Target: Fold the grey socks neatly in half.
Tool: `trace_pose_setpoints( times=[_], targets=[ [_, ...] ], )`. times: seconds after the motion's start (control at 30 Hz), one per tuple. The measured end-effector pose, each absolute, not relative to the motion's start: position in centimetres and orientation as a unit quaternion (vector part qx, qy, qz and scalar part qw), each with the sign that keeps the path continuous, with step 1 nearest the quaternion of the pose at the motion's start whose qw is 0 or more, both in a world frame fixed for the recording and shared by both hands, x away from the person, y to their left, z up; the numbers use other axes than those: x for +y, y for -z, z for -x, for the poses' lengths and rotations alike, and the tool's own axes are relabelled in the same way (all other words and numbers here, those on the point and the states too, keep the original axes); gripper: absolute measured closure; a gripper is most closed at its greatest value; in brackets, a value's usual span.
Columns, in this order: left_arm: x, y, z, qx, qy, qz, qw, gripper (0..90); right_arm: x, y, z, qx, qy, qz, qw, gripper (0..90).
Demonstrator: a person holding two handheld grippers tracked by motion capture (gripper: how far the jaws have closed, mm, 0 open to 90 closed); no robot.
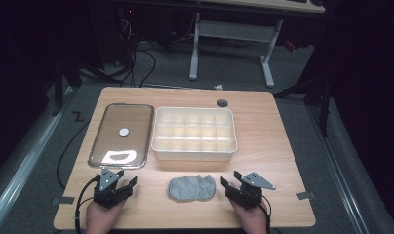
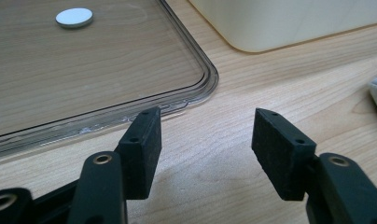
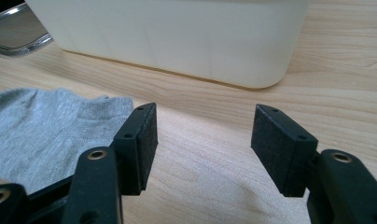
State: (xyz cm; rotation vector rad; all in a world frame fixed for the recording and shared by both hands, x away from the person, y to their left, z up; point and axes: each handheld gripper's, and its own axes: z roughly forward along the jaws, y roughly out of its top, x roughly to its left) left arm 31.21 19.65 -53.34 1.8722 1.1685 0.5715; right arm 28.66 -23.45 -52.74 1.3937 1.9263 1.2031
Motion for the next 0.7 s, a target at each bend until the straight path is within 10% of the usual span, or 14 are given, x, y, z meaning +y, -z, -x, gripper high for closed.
trace_pose_setpoints(
  times=[0.7],
  targets=[
    [19.69,53.24,-30.46,0.460,-0.260,-0.732,0.429,45.4,-24.00,52.62,-28.41,0.693,-0.463,-0.502,0.231,42.1]
  ],
)
